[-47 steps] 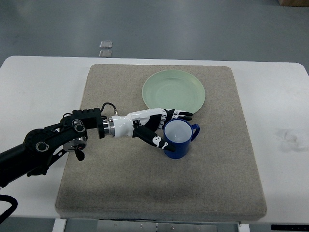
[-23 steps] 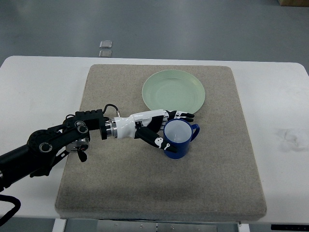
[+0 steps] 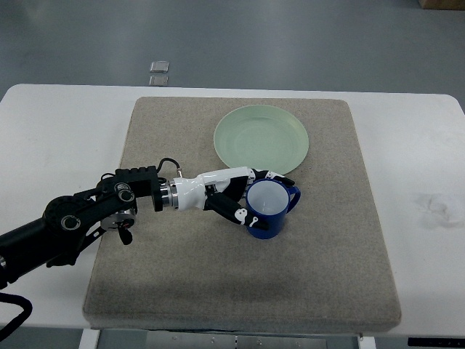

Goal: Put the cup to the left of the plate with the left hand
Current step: 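Lift the blue mug over the plate and carry it past the plate's far side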

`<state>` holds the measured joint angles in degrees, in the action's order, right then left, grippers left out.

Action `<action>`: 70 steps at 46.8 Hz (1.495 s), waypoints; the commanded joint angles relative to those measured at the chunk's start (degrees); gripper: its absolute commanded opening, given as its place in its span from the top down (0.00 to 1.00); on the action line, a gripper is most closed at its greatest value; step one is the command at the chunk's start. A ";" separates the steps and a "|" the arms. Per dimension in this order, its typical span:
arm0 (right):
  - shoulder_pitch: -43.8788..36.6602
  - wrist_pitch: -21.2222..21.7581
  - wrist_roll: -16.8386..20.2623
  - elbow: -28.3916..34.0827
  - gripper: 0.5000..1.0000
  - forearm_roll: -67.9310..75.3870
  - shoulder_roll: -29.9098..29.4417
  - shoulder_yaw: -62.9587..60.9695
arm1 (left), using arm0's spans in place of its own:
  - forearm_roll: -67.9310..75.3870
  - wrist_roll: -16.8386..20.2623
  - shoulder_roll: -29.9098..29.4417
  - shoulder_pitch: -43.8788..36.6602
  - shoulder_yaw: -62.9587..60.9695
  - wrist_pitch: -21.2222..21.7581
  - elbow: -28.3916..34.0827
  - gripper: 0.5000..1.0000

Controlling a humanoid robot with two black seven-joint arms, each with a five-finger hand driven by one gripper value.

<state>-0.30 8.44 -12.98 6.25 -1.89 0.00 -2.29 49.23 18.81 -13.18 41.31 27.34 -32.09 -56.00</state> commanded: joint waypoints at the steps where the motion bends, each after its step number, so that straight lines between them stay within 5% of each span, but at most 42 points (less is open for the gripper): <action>1: -0.05 0.00 -0.03 -0.01 0.14 -0.05 0.00 0.00 | 0.08 -0.09 0.09 0.09 -0.09 0.62 0.10 0.29; 8: -0.05 0.00 -0.03 -0.01 0.14 0.04 0.00 0.00 | 0.08 -0.09 1.14 0.09 -0.26 2.29 1.32 0.36; 27: -0.05 0.00 0.06 -0.01 0.14 0.04 0.00 0.00 | -0.19 0.44 1.67 0.18 -0.09 2.56 1.86 0.75; 70: -0.05 0.00 0.06 -0.01 0.14 0.04 0.00 0.00 | -1.42 1.58 -0.61 -0.18 10.63 14.33 1.15 0.80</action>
<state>-0.35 8.44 -12.98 6.23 -1.85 0.00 -2.29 47.77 20.48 -13.04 41.17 37.61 -18.60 -54.86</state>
